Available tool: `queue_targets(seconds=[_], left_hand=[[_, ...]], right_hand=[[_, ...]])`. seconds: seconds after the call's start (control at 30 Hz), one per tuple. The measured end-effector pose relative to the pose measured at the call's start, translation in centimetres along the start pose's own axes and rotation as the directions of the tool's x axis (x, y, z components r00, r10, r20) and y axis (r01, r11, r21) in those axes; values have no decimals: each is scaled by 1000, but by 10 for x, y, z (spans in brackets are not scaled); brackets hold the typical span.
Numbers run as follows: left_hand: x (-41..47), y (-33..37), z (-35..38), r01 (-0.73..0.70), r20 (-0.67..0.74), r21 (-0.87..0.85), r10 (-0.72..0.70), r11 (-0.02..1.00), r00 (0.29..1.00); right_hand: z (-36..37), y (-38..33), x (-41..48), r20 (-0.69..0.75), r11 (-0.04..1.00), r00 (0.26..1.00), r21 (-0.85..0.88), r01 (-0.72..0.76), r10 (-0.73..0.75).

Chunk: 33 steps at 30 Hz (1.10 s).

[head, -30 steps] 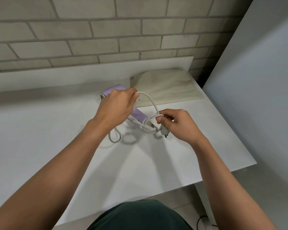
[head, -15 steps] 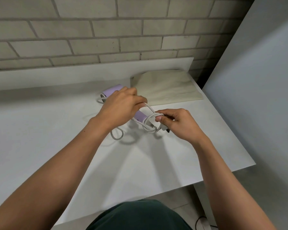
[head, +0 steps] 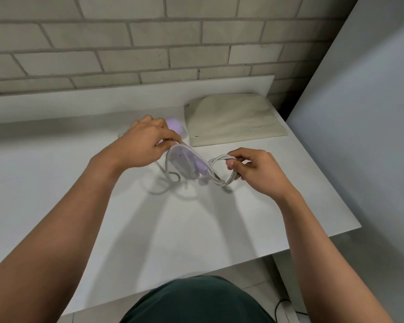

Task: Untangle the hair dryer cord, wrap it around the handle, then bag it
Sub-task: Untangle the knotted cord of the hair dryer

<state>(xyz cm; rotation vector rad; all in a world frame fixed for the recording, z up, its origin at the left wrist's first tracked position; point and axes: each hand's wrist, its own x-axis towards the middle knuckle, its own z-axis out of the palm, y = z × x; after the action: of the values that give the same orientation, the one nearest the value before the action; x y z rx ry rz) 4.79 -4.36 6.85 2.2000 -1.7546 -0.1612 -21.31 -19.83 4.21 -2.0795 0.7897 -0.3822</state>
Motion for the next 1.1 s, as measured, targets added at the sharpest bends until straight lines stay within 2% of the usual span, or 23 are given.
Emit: queue_targets(seconds=[0.17, 0.23, 0.37, 0.5, 0.57, 0.63, 0.73, 0.83, 0.9, 0.97, 1.1], left_hand=[[11, 18, 4, -90, -143, 83, 101, 992, 985], [23, 28, 4, -110, -136, 68, 118, 992, 984], [51, 46, 14, -173, 20, 15, 173, 985, 985], [68, 58, 33, -265, 202, -38, 268, 963, 942], [71, 65, 40, -272, 316, -56, 275, 961, 908], [71, 69, 45, -230, 351, -84, 245, 969, 904], [64, 65, 42, -179, 206, -121, 201, 976, 958], [43, 54, 28, -182, -26, -162, 180, 970, 983], [23, 43, 23, -204, -264, -133, 163, 970, 951], [2, 38, 24, -189, -430, -135, 114, 973, 896], [-28, 36, 45, 34, -439, -240, -140, 970, 888]], right_hand=[[5, -2, -3, 5, 1000, 1000, 28, 12, -12], [9, -3, -3, 17, 999, 1000, 30, 20, -20], [14, -4, -5, 43, 1000, 999, 4, 7, -8], [16, -1, -5, 59, 999, 998, -42, -3, 6], [17, 3, -4, 67, 997, 998, -75, -7, 12], [17, 6, -4, 72, 996, 997, -92, -5, 11], [16, 8, -4, 65, 995, 998, -95, -3, 9], [13, 12, -3, 30, 998, 999, -56, -17, 19], [13, 16, 0, 11, 999, 999, -1, -38, 38], [13, 18, 3, 0, 998, 998, 30, -55, 55], [15, 15, 7, 24, 997, 998, 49, -62, 60]])
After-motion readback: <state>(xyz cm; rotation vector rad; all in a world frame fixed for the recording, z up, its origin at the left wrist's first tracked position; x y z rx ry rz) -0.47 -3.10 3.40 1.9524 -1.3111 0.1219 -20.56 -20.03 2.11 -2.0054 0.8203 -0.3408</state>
